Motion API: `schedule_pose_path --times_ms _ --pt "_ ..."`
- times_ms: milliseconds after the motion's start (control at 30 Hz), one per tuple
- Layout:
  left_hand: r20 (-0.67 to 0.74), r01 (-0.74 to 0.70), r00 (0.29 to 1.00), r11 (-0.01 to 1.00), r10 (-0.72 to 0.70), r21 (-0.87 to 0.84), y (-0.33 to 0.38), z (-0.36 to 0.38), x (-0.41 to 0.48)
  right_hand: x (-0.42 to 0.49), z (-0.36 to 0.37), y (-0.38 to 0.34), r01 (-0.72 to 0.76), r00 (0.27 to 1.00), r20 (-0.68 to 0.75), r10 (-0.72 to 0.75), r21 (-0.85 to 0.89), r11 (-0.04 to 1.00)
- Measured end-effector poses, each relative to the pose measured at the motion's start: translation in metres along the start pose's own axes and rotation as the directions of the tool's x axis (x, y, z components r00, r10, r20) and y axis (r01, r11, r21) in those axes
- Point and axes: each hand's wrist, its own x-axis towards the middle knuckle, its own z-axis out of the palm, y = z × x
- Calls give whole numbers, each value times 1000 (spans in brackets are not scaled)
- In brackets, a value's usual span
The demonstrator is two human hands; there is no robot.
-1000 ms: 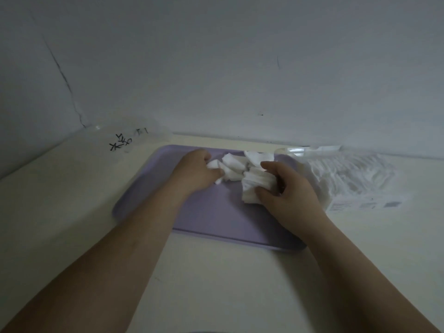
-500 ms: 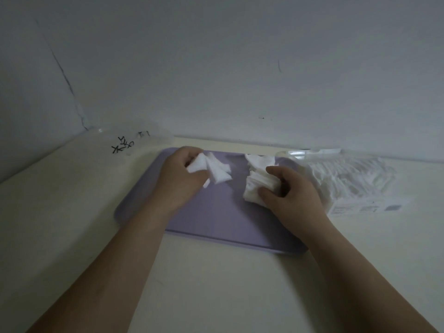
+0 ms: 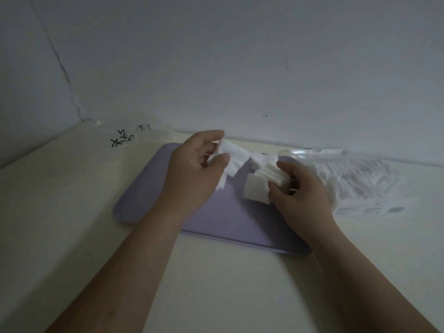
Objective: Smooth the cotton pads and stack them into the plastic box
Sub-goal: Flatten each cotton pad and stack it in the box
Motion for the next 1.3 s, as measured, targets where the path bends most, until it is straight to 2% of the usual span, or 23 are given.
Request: schedule_pose_path --times_ms 67,133,200,333,400,867,1067,1300 --pt "132 100 989 972 -73 -214 8 1 -4 0 -1 0 11 999 -37 -11 -3 1000" --pt "230 154 969 950 -91 -272 9 6 -8 1 -3 1 -19 1000 -24 19 26 999" --pt "283 213 949 947 -142 -239 5 9 -10 2 -4 3 -41 999 -3 41 69 997" --pt "319 360 887 933 -334 -26 -7 6 -9 4 -4 5 -39 999 -4 39 120 992" --pt "317 382 878 924 -359 -11 -12 6 -10 4 -4 6 -35 999 -6 37 138 990" --pt "346 257 907 966 -242 1 -9 8 -14 4 -1 10 -45 998 41 39 159 986" --pt "333 189 921 979 -202 71 -9 8 -14 3 -1 8 -47 997 65 38 144 988" --pt "307 141 935 982 -175 129 -12 13 -16 1 4 5 -47 990 140 16 220 974"
